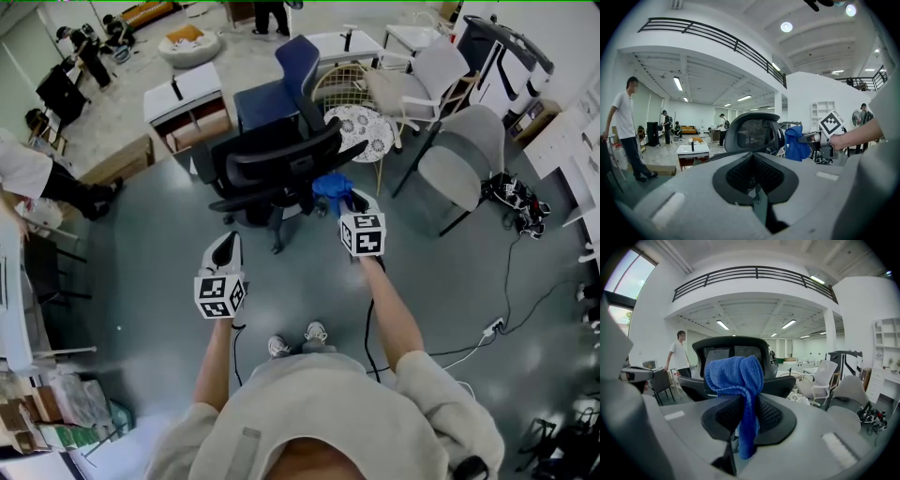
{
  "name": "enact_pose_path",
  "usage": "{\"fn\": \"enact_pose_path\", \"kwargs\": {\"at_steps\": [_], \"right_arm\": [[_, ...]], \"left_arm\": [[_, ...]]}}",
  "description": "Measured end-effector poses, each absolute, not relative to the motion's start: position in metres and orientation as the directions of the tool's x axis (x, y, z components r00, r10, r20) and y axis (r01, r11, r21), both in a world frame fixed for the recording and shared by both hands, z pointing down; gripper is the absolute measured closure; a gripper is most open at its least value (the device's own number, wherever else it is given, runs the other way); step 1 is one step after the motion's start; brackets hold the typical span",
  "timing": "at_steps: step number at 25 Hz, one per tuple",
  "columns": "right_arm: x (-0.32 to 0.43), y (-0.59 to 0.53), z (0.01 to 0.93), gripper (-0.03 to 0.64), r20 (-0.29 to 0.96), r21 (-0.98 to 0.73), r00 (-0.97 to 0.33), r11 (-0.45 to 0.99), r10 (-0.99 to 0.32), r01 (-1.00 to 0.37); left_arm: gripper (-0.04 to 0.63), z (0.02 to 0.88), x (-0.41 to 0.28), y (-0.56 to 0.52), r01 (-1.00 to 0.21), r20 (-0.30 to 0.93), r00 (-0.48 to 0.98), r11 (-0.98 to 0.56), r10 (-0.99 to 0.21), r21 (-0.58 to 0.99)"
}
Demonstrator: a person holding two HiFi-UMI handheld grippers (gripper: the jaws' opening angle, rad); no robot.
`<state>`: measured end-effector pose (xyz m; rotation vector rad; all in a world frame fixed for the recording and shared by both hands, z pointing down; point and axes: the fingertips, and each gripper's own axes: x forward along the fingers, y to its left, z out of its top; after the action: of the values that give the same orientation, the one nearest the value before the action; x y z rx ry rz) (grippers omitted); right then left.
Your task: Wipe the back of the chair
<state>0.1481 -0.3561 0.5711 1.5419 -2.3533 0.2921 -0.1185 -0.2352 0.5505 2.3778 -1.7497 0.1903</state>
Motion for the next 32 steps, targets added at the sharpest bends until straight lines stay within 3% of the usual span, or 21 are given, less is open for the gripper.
{"fn": "enact_pose_path", "kwargs": {"at_steps": [24,32], "right_arm": [[0.112,-0.267,0.506,0.549,0.17,0.048,-0.453,0.466,-0.875,-0.883],[0.084,-0.258,0.504,0.551,0.156,0.057,-0.488,0.501,-0.859,-0.863]], "left_arm": [[0.591,0.527,-0.146,-0.216,-0.957,0.156,0.288,-0.278,-0.945,0.082],[0.591,0.524,-0.169,-0.21,-0.968,0.146,0.248,-0.238,-0.958,0.081]]}}
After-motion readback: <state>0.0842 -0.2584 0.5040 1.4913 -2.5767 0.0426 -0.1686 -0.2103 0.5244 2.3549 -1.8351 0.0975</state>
